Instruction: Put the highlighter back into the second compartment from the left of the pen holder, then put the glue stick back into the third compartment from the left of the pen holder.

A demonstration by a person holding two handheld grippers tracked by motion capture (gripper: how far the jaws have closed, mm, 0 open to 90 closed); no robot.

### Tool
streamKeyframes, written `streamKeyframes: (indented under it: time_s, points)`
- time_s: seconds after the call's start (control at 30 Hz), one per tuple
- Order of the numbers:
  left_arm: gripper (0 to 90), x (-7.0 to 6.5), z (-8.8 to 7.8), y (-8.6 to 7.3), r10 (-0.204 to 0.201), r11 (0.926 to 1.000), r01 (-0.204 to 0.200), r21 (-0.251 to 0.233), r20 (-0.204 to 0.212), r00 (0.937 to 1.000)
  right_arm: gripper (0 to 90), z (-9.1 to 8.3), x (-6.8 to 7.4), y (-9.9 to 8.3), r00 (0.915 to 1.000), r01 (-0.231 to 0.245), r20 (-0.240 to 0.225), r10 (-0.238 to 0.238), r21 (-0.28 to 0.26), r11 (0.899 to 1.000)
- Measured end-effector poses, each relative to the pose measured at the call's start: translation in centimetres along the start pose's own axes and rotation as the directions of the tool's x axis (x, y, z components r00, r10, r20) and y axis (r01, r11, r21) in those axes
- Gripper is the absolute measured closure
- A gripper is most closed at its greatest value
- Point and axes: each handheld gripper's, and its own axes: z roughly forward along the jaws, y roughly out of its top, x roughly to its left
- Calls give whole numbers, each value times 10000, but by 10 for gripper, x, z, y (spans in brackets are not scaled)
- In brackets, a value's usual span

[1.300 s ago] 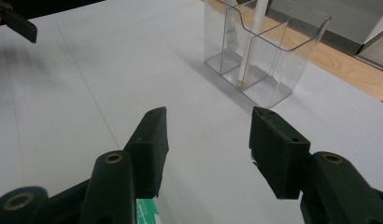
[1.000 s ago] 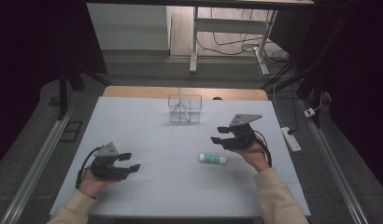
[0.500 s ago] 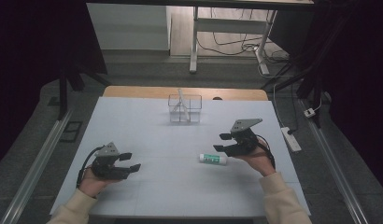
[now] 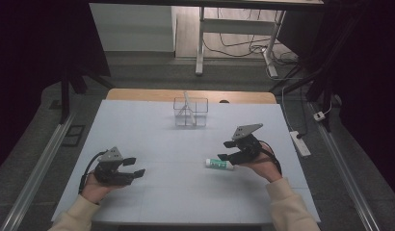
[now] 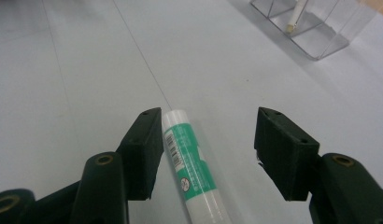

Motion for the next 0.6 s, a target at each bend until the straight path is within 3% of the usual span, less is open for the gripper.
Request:
streamKeyframes:
  time_s: [0.27,0.6]
  points:
    - [352,0,0,0,-1,10000,1,-15,-17,10000,411,3,-2,-3,10000,8,-49,-6,399,9992]
    - [352,0,0,0,0,10000,0,-3,-5,10000,404,12,-3,-8,9998,-13,-204,43,1448,9895]
